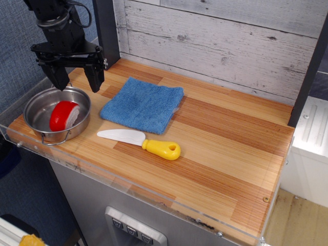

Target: Move the blue cloth on the right of the knife

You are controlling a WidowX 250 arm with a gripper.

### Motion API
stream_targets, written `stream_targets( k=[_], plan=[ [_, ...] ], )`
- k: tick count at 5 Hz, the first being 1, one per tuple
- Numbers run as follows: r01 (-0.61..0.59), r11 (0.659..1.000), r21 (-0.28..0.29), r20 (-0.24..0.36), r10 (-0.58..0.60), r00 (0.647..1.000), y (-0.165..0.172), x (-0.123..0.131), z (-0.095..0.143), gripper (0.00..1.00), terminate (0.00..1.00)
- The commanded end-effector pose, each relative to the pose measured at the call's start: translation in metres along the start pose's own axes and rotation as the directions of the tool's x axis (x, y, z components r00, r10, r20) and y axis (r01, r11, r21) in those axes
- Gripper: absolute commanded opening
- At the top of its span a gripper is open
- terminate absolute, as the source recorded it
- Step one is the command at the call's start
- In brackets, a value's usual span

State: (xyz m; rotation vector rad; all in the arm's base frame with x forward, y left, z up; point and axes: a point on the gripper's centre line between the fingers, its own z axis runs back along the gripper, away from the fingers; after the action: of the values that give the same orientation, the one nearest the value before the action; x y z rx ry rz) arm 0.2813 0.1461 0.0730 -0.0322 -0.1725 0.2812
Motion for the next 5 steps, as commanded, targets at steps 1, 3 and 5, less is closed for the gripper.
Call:
stream_targets(
  k=[1,3,5],
  plan=[
    [0.000,1.000,0.000,0.000,0.000,1.000,0.000,0.000,0.000,1.00,0.00],
    [0.050,0.999,0.012,0.030,-0.050,0.998,-0.039,0.023,0.011,1.00,0.00],
    [0.119,0.992,0.029,0.048,-0.121,0.992,-0.080,0.033,-0.020,1.00,0.00]
  ],
)
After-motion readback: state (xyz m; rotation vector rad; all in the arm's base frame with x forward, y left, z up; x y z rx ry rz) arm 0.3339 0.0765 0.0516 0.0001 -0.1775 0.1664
